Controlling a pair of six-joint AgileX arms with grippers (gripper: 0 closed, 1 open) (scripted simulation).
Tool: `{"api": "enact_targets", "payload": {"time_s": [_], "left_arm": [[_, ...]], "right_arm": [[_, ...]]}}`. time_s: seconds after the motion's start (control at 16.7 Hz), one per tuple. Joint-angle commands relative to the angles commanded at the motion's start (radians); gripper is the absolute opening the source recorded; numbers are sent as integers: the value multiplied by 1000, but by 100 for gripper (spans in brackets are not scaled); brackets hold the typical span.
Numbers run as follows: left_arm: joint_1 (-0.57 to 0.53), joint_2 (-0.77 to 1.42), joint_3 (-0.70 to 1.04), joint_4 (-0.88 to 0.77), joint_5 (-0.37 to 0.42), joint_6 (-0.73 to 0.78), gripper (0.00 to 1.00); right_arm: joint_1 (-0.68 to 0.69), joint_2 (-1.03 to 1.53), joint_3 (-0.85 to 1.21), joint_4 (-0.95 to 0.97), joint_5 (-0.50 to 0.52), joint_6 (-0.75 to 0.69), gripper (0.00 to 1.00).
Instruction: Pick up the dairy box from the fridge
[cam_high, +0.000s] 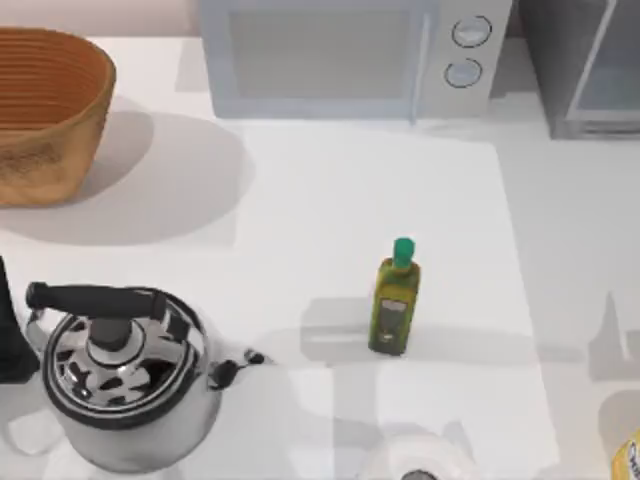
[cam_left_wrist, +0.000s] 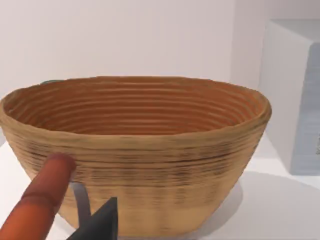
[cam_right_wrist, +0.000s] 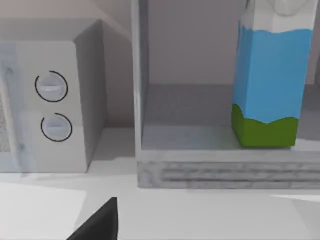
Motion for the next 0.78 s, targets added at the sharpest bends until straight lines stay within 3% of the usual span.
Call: {"api": "enact_targets", "payload": {"time_s": [0.36,0.78], "left_arm": [[0,0,0,0,0,0,100],[0,0,0,0,0,0,100]], "right_arm": [[-38,104,-5,94,-37,-7,100],[-188,654,49,580,-206,1,100]]}}
